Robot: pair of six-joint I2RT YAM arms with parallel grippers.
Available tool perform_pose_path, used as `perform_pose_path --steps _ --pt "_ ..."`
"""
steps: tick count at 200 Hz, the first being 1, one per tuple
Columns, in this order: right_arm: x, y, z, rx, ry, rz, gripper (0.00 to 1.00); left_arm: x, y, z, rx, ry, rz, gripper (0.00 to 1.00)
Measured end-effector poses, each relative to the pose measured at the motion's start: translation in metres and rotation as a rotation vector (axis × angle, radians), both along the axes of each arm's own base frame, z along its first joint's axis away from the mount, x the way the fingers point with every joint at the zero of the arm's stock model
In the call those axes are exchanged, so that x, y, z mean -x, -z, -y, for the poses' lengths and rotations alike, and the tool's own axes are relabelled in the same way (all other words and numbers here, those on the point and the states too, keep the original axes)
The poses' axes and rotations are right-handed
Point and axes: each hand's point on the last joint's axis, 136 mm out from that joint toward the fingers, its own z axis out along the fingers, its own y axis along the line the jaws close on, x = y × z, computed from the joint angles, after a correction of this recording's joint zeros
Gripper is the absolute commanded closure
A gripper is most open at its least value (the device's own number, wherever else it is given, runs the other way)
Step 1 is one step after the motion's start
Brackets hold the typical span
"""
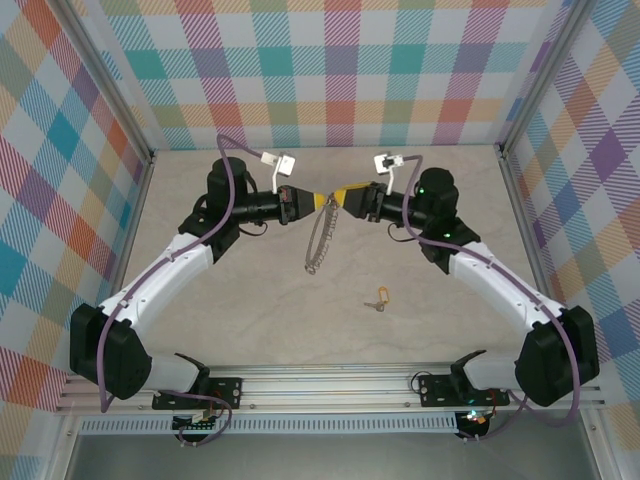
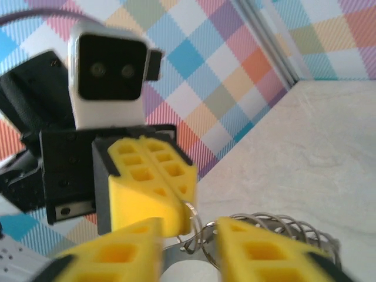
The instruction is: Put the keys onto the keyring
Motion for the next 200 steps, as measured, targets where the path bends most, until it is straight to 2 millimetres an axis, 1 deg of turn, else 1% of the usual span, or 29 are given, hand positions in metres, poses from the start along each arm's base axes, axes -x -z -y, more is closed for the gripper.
perform_pose_path --steps 15,22,42,60,107,128,170,185,200 --pt "-0.006 -0.001 0.019 0.008 0.064 -0.016 0.44 0.000 0.010 -0.002 -0.040 -0.007 -0.007 1.00" --pt "-0.006 -0.003 0.025 0.010 0.085 -0.019 0.44 -0.001 0.015 -0.002 -0.058 -0.009 -0.013 1.00" --pt "-0.002 -0.005 0.032 0.029 0.108 -0.034 0.42 -0.006 0.023 -0.002 -0.110 -0.015 -0.019 1.00" --pt "-0.003 0.000 0.034 0.057 0.123 -0.061 0.40 -0.011 0.026 -0.003 -0.153 -0.020 -0.008 1.00" --pt "-0.008 0.034 0.038 0.134 0.144 -0.163 0.38 -0.022 0.023 -0.005 -0.246 -0.026 0.048 1.00" --pt "-0.008 0.042 0.038 0.155 0.141 -0.185 0.38 -0.023 0.025 -0.006 -0.273 -0.026 0.074 1.00" --pt "-0.003 0.049 0.038 0.184 0.120 -0.199 0.38 -0.022 0.027 -0.002 -0.303 -0.019 0.124 1.00" --pt "0.000 0.045 0.036 0.188 0.102 -0.199 0.39 -0.022 0.027 -0.002 -0.306 -0.020 0.134 1.00" --pt "0.001 0.035 0.034 0.183 0.082 -0.180 0.39 -0.023 0.027 -0.002 -0.309 -0.018 0.144 1.00"
